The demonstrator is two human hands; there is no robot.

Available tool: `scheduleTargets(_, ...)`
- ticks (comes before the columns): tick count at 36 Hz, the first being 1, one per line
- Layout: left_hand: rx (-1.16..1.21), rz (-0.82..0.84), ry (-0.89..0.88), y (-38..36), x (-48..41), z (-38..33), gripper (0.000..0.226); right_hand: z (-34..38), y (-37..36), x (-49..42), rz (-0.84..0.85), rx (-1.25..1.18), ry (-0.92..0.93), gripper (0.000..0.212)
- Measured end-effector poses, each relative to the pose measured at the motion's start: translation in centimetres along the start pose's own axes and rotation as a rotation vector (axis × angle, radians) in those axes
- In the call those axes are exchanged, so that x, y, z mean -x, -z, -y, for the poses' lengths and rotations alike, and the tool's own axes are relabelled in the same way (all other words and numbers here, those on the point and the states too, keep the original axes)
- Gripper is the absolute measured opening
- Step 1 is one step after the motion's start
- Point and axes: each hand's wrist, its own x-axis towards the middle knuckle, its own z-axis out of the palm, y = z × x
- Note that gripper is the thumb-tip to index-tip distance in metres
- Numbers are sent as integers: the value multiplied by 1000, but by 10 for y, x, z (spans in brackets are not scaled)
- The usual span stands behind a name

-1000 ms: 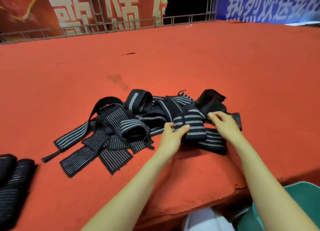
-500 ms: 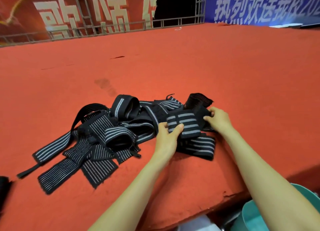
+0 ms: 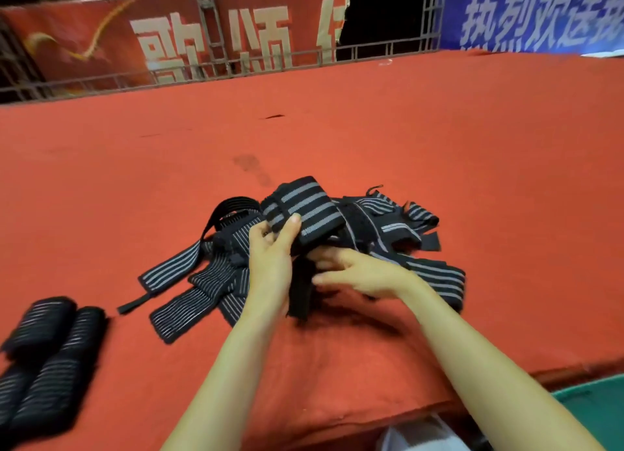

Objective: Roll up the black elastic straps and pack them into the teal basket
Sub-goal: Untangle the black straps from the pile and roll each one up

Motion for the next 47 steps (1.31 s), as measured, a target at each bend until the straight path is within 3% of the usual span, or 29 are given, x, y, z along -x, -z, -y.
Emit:
scheduleTargets(2,-61,4,2,9,-1,-1,34,3,-1,3,2,-118,-80,45)
scheduleTargets(6,-146,51,41,15,-1,11,30,9,16,15,-491,-401,-81,30)
scheduleTargets(9,-167,105,112,1,4,24,48,13,18,30,-479,-555,-11,32)
scheduleTargets(12,-162,143,168,-24,7,37,56,9,17,43,-529,-476,-19,35)
scheduleTargets(14,-170,159,186,-47,7,45,49,3,26,51,-668,-454,1,42)
scheduleTargets(19,-217,291,249,-109,1,58,40,-13,62,71,-1026,-483,35,31)
scheduleTargets(23,-436,385,286,-151,0,80,31,-41,95,89,-1186,-175,-72,25)
scheduleTargets(28,-586,485,257,-188,-1,100,29,-69,124,97,-1283,-174,-157,24)
scheduleTargets(34,-700,638,320,-197,8,120,31,-95,133,102,-1286,72,-361,36)
scheduleTargets(39,-635,614,305,-186,8,131,10,-102,124,108,-1253,238,-458,40)
scheduleTargets(44,-717,661,227,-183,13,127,18,-103,117,111,-1260,469,-490,39)
scheduleTargets(47,-728,683,233,-181,18,120,20,-97,115,110,-1272,649,-315,32)
